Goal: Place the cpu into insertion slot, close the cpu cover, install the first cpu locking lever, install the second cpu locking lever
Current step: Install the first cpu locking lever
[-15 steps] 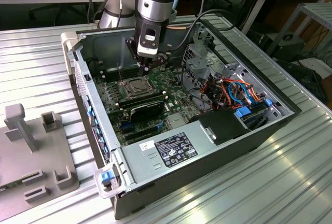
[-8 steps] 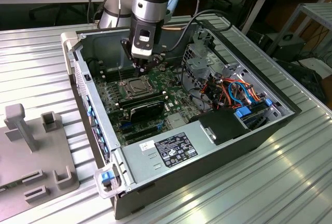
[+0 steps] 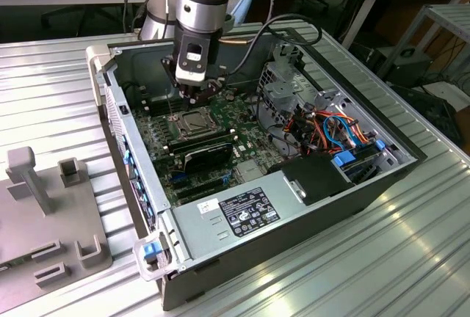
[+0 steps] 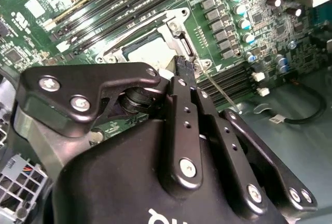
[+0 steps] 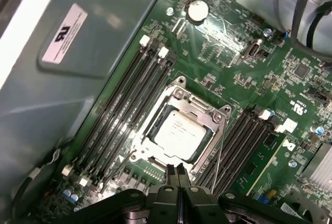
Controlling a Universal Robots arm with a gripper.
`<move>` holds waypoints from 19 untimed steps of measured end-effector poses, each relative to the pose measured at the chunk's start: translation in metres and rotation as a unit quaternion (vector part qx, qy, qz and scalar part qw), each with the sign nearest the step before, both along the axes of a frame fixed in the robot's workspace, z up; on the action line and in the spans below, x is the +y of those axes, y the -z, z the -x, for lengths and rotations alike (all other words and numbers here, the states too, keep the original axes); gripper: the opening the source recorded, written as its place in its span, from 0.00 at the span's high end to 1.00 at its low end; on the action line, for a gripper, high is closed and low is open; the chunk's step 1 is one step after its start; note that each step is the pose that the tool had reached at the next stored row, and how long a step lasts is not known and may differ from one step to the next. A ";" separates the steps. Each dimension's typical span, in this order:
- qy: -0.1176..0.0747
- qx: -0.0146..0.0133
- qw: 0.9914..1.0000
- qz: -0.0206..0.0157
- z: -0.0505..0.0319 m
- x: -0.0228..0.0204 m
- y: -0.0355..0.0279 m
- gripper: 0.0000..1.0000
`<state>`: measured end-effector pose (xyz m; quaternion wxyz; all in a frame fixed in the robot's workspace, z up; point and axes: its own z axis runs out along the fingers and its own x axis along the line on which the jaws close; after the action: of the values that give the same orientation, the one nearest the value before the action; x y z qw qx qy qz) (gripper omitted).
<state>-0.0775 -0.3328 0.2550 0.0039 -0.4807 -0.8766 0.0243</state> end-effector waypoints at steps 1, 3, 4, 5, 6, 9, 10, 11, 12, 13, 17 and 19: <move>-0.019 0.000 1.000 0.000 0.0000 -0.0001 0.0000 0.89; -0.061 0.000 0.998 0.000 0.0002 -0.0001 -0.0001 0.89; -0.070 0.000 0.998 0.000 0.0005 0.0000 0.0000 0.89; -0.074 0.000 0.997 0.000 0.0014 0.0000 0.0000 0.89; -0.077 0.000 0.997 0.000 0.0040 -0.0001 0.0000 0.89; -0.081 0.000 0.997 0.000 0.0141 -0.0001 0.0000 0.89; -0.082 0.000 0.997 0.000 0.0179 0.0000 0.0000 0.89; -0.083 0.000 0.997 0.000 0.0226 -0.0001 0.0000 0.89; -0.085 0.000 0.996 0.000 0.0248 -0.0001 0.0000 0.89; -0.087 0.000 0.996 0.000 0.0262 -0.0001 0.0000 0.89; -0.114 0.000 0.993 0.000 0.0288 -0.0002 0.0000 0.89; -0.130 0.000 0.991 0.000 0.0291 -0.0002 0.0000 0.89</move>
<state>-0.1066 -0.3329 0.2550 0.0007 -0.3622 -0.9318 0.0246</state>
